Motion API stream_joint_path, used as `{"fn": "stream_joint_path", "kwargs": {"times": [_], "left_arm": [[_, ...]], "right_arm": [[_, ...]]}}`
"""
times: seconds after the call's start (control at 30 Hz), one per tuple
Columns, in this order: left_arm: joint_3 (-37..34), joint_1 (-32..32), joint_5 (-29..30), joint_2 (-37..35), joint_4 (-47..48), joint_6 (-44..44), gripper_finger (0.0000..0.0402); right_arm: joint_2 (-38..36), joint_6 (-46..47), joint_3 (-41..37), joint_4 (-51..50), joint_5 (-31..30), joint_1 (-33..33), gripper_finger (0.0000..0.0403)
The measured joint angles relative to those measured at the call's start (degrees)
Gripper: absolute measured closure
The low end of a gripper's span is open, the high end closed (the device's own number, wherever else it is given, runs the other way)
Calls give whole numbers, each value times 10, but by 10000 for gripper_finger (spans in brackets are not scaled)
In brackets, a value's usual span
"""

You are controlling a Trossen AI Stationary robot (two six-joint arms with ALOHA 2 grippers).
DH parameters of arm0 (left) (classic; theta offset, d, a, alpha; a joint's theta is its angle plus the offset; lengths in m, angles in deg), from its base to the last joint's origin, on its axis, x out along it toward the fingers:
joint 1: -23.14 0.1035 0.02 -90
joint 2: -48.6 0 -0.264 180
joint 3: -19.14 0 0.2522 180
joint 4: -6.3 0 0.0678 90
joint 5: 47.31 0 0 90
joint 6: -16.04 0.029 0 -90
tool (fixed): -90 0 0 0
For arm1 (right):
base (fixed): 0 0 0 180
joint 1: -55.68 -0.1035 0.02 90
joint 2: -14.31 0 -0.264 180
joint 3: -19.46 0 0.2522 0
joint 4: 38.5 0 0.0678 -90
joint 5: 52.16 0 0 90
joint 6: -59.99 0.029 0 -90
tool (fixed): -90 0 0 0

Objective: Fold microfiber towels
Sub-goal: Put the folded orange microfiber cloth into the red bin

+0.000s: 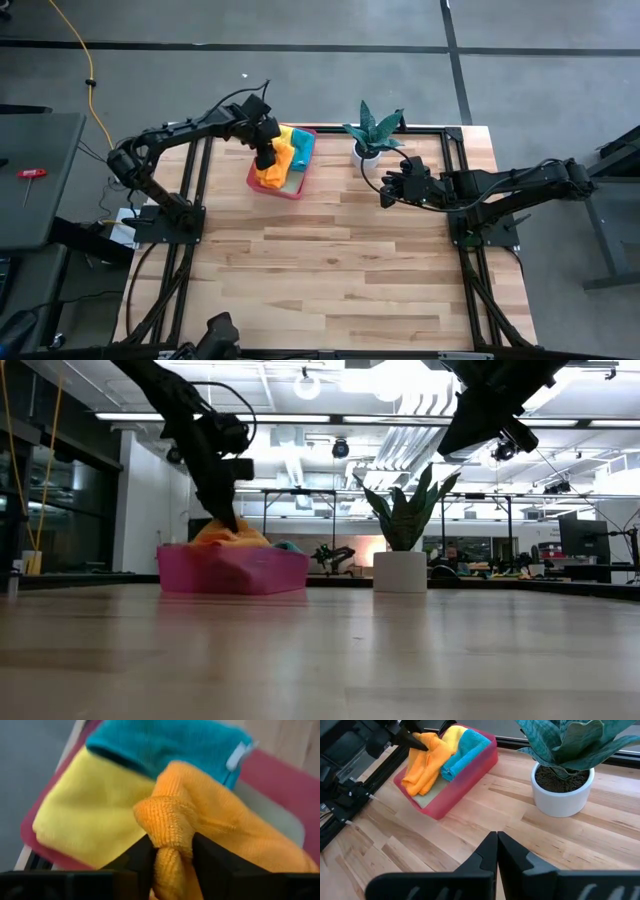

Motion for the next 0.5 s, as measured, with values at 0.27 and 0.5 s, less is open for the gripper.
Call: {"fn": "stream_joint_path", "kwargs": {"times": [0.27,0.5], "left_arm": [[67,-2,15,0,12,-13,205],[148,22,33,0,75,3,174]], "right_arm": [[0,0,0,0,1,0,402],[0,0,0,0,2,0,402]]}}
